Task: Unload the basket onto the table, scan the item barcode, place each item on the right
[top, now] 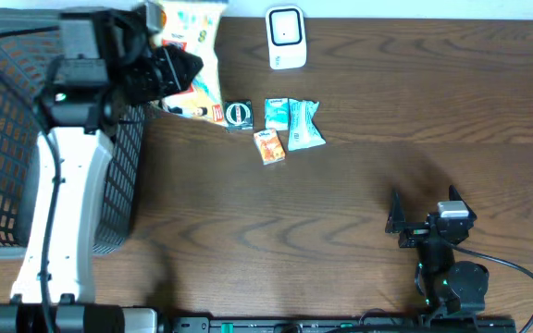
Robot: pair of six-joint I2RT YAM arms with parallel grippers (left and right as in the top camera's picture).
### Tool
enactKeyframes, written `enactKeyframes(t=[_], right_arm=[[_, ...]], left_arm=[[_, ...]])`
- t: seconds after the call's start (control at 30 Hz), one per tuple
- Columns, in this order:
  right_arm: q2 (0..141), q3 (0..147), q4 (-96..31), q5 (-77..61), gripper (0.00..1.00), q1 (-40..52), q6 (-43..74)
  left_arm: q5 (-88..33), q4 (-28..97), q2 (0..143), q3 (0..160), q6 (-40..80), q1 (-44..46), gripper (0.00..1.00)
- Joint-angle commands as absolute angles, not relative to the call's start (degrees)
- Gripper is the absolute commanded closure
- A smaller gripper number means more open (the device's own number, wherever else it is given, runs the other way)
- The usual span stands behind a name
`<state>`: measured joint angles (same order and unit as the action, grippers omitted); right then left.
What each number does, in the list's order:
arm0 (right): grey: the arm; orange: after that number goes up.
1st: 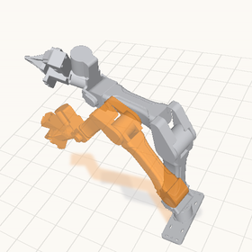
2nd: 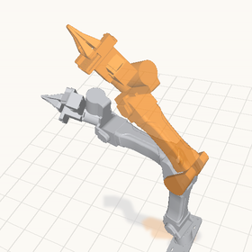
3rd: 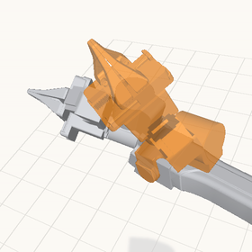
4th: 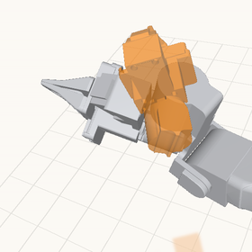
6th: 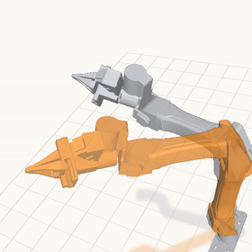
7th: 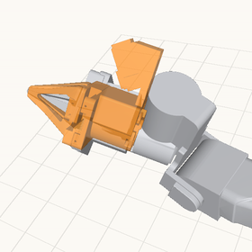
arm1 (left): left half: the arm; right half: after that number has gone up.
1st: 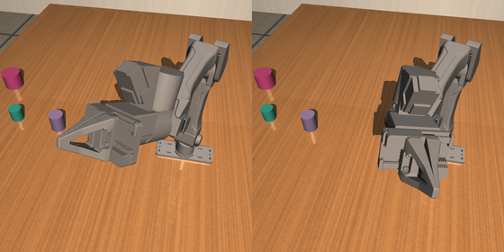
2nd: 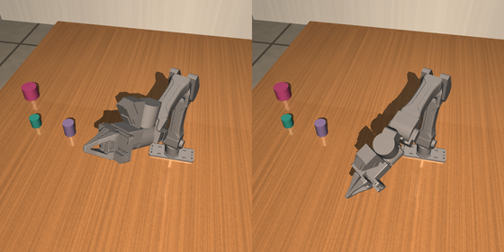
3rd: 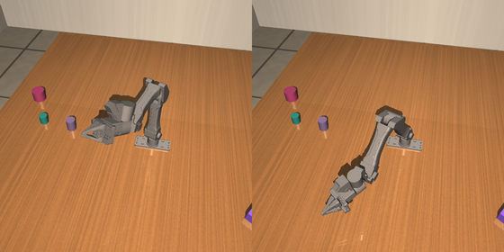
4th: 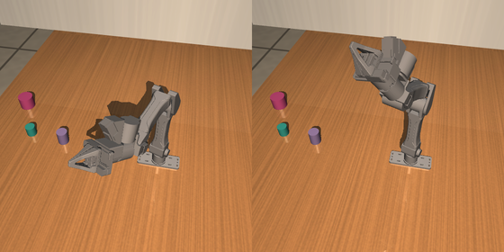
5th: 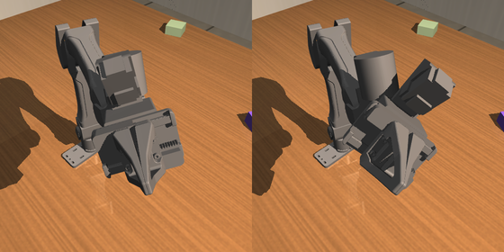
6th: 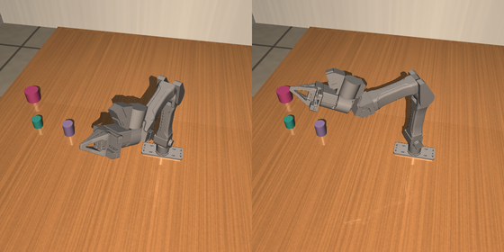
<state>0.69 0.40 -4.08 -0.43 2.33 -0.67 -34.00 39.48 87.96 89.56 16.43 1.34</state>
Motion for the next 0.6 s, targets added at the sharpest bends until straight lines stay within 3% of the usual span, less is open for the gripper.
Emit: enactKeyframes(t=[0.0, 0.17, 0.57], right_arm=[[0.4, 0.3, -4.3, -0.4, 0.01, 2.7, -0.3], [0.4, 0.3, -4.3, -0.4, 0.01, 2.7, -0.3], [0.4, 0.3, -4.3, -0.4, 0.01, 2.7, -0.3]], left_arm=[[-15.1, 41.8, 87.2, 90.3, 11.0, 3.7, 0.93], [-1.0, 45.4, 87.2, 90.3, 9.3, 7.1, 0.93], [14.7, 47.7, 87.2, 90.4, 7.5, 10.5, 0.93]])
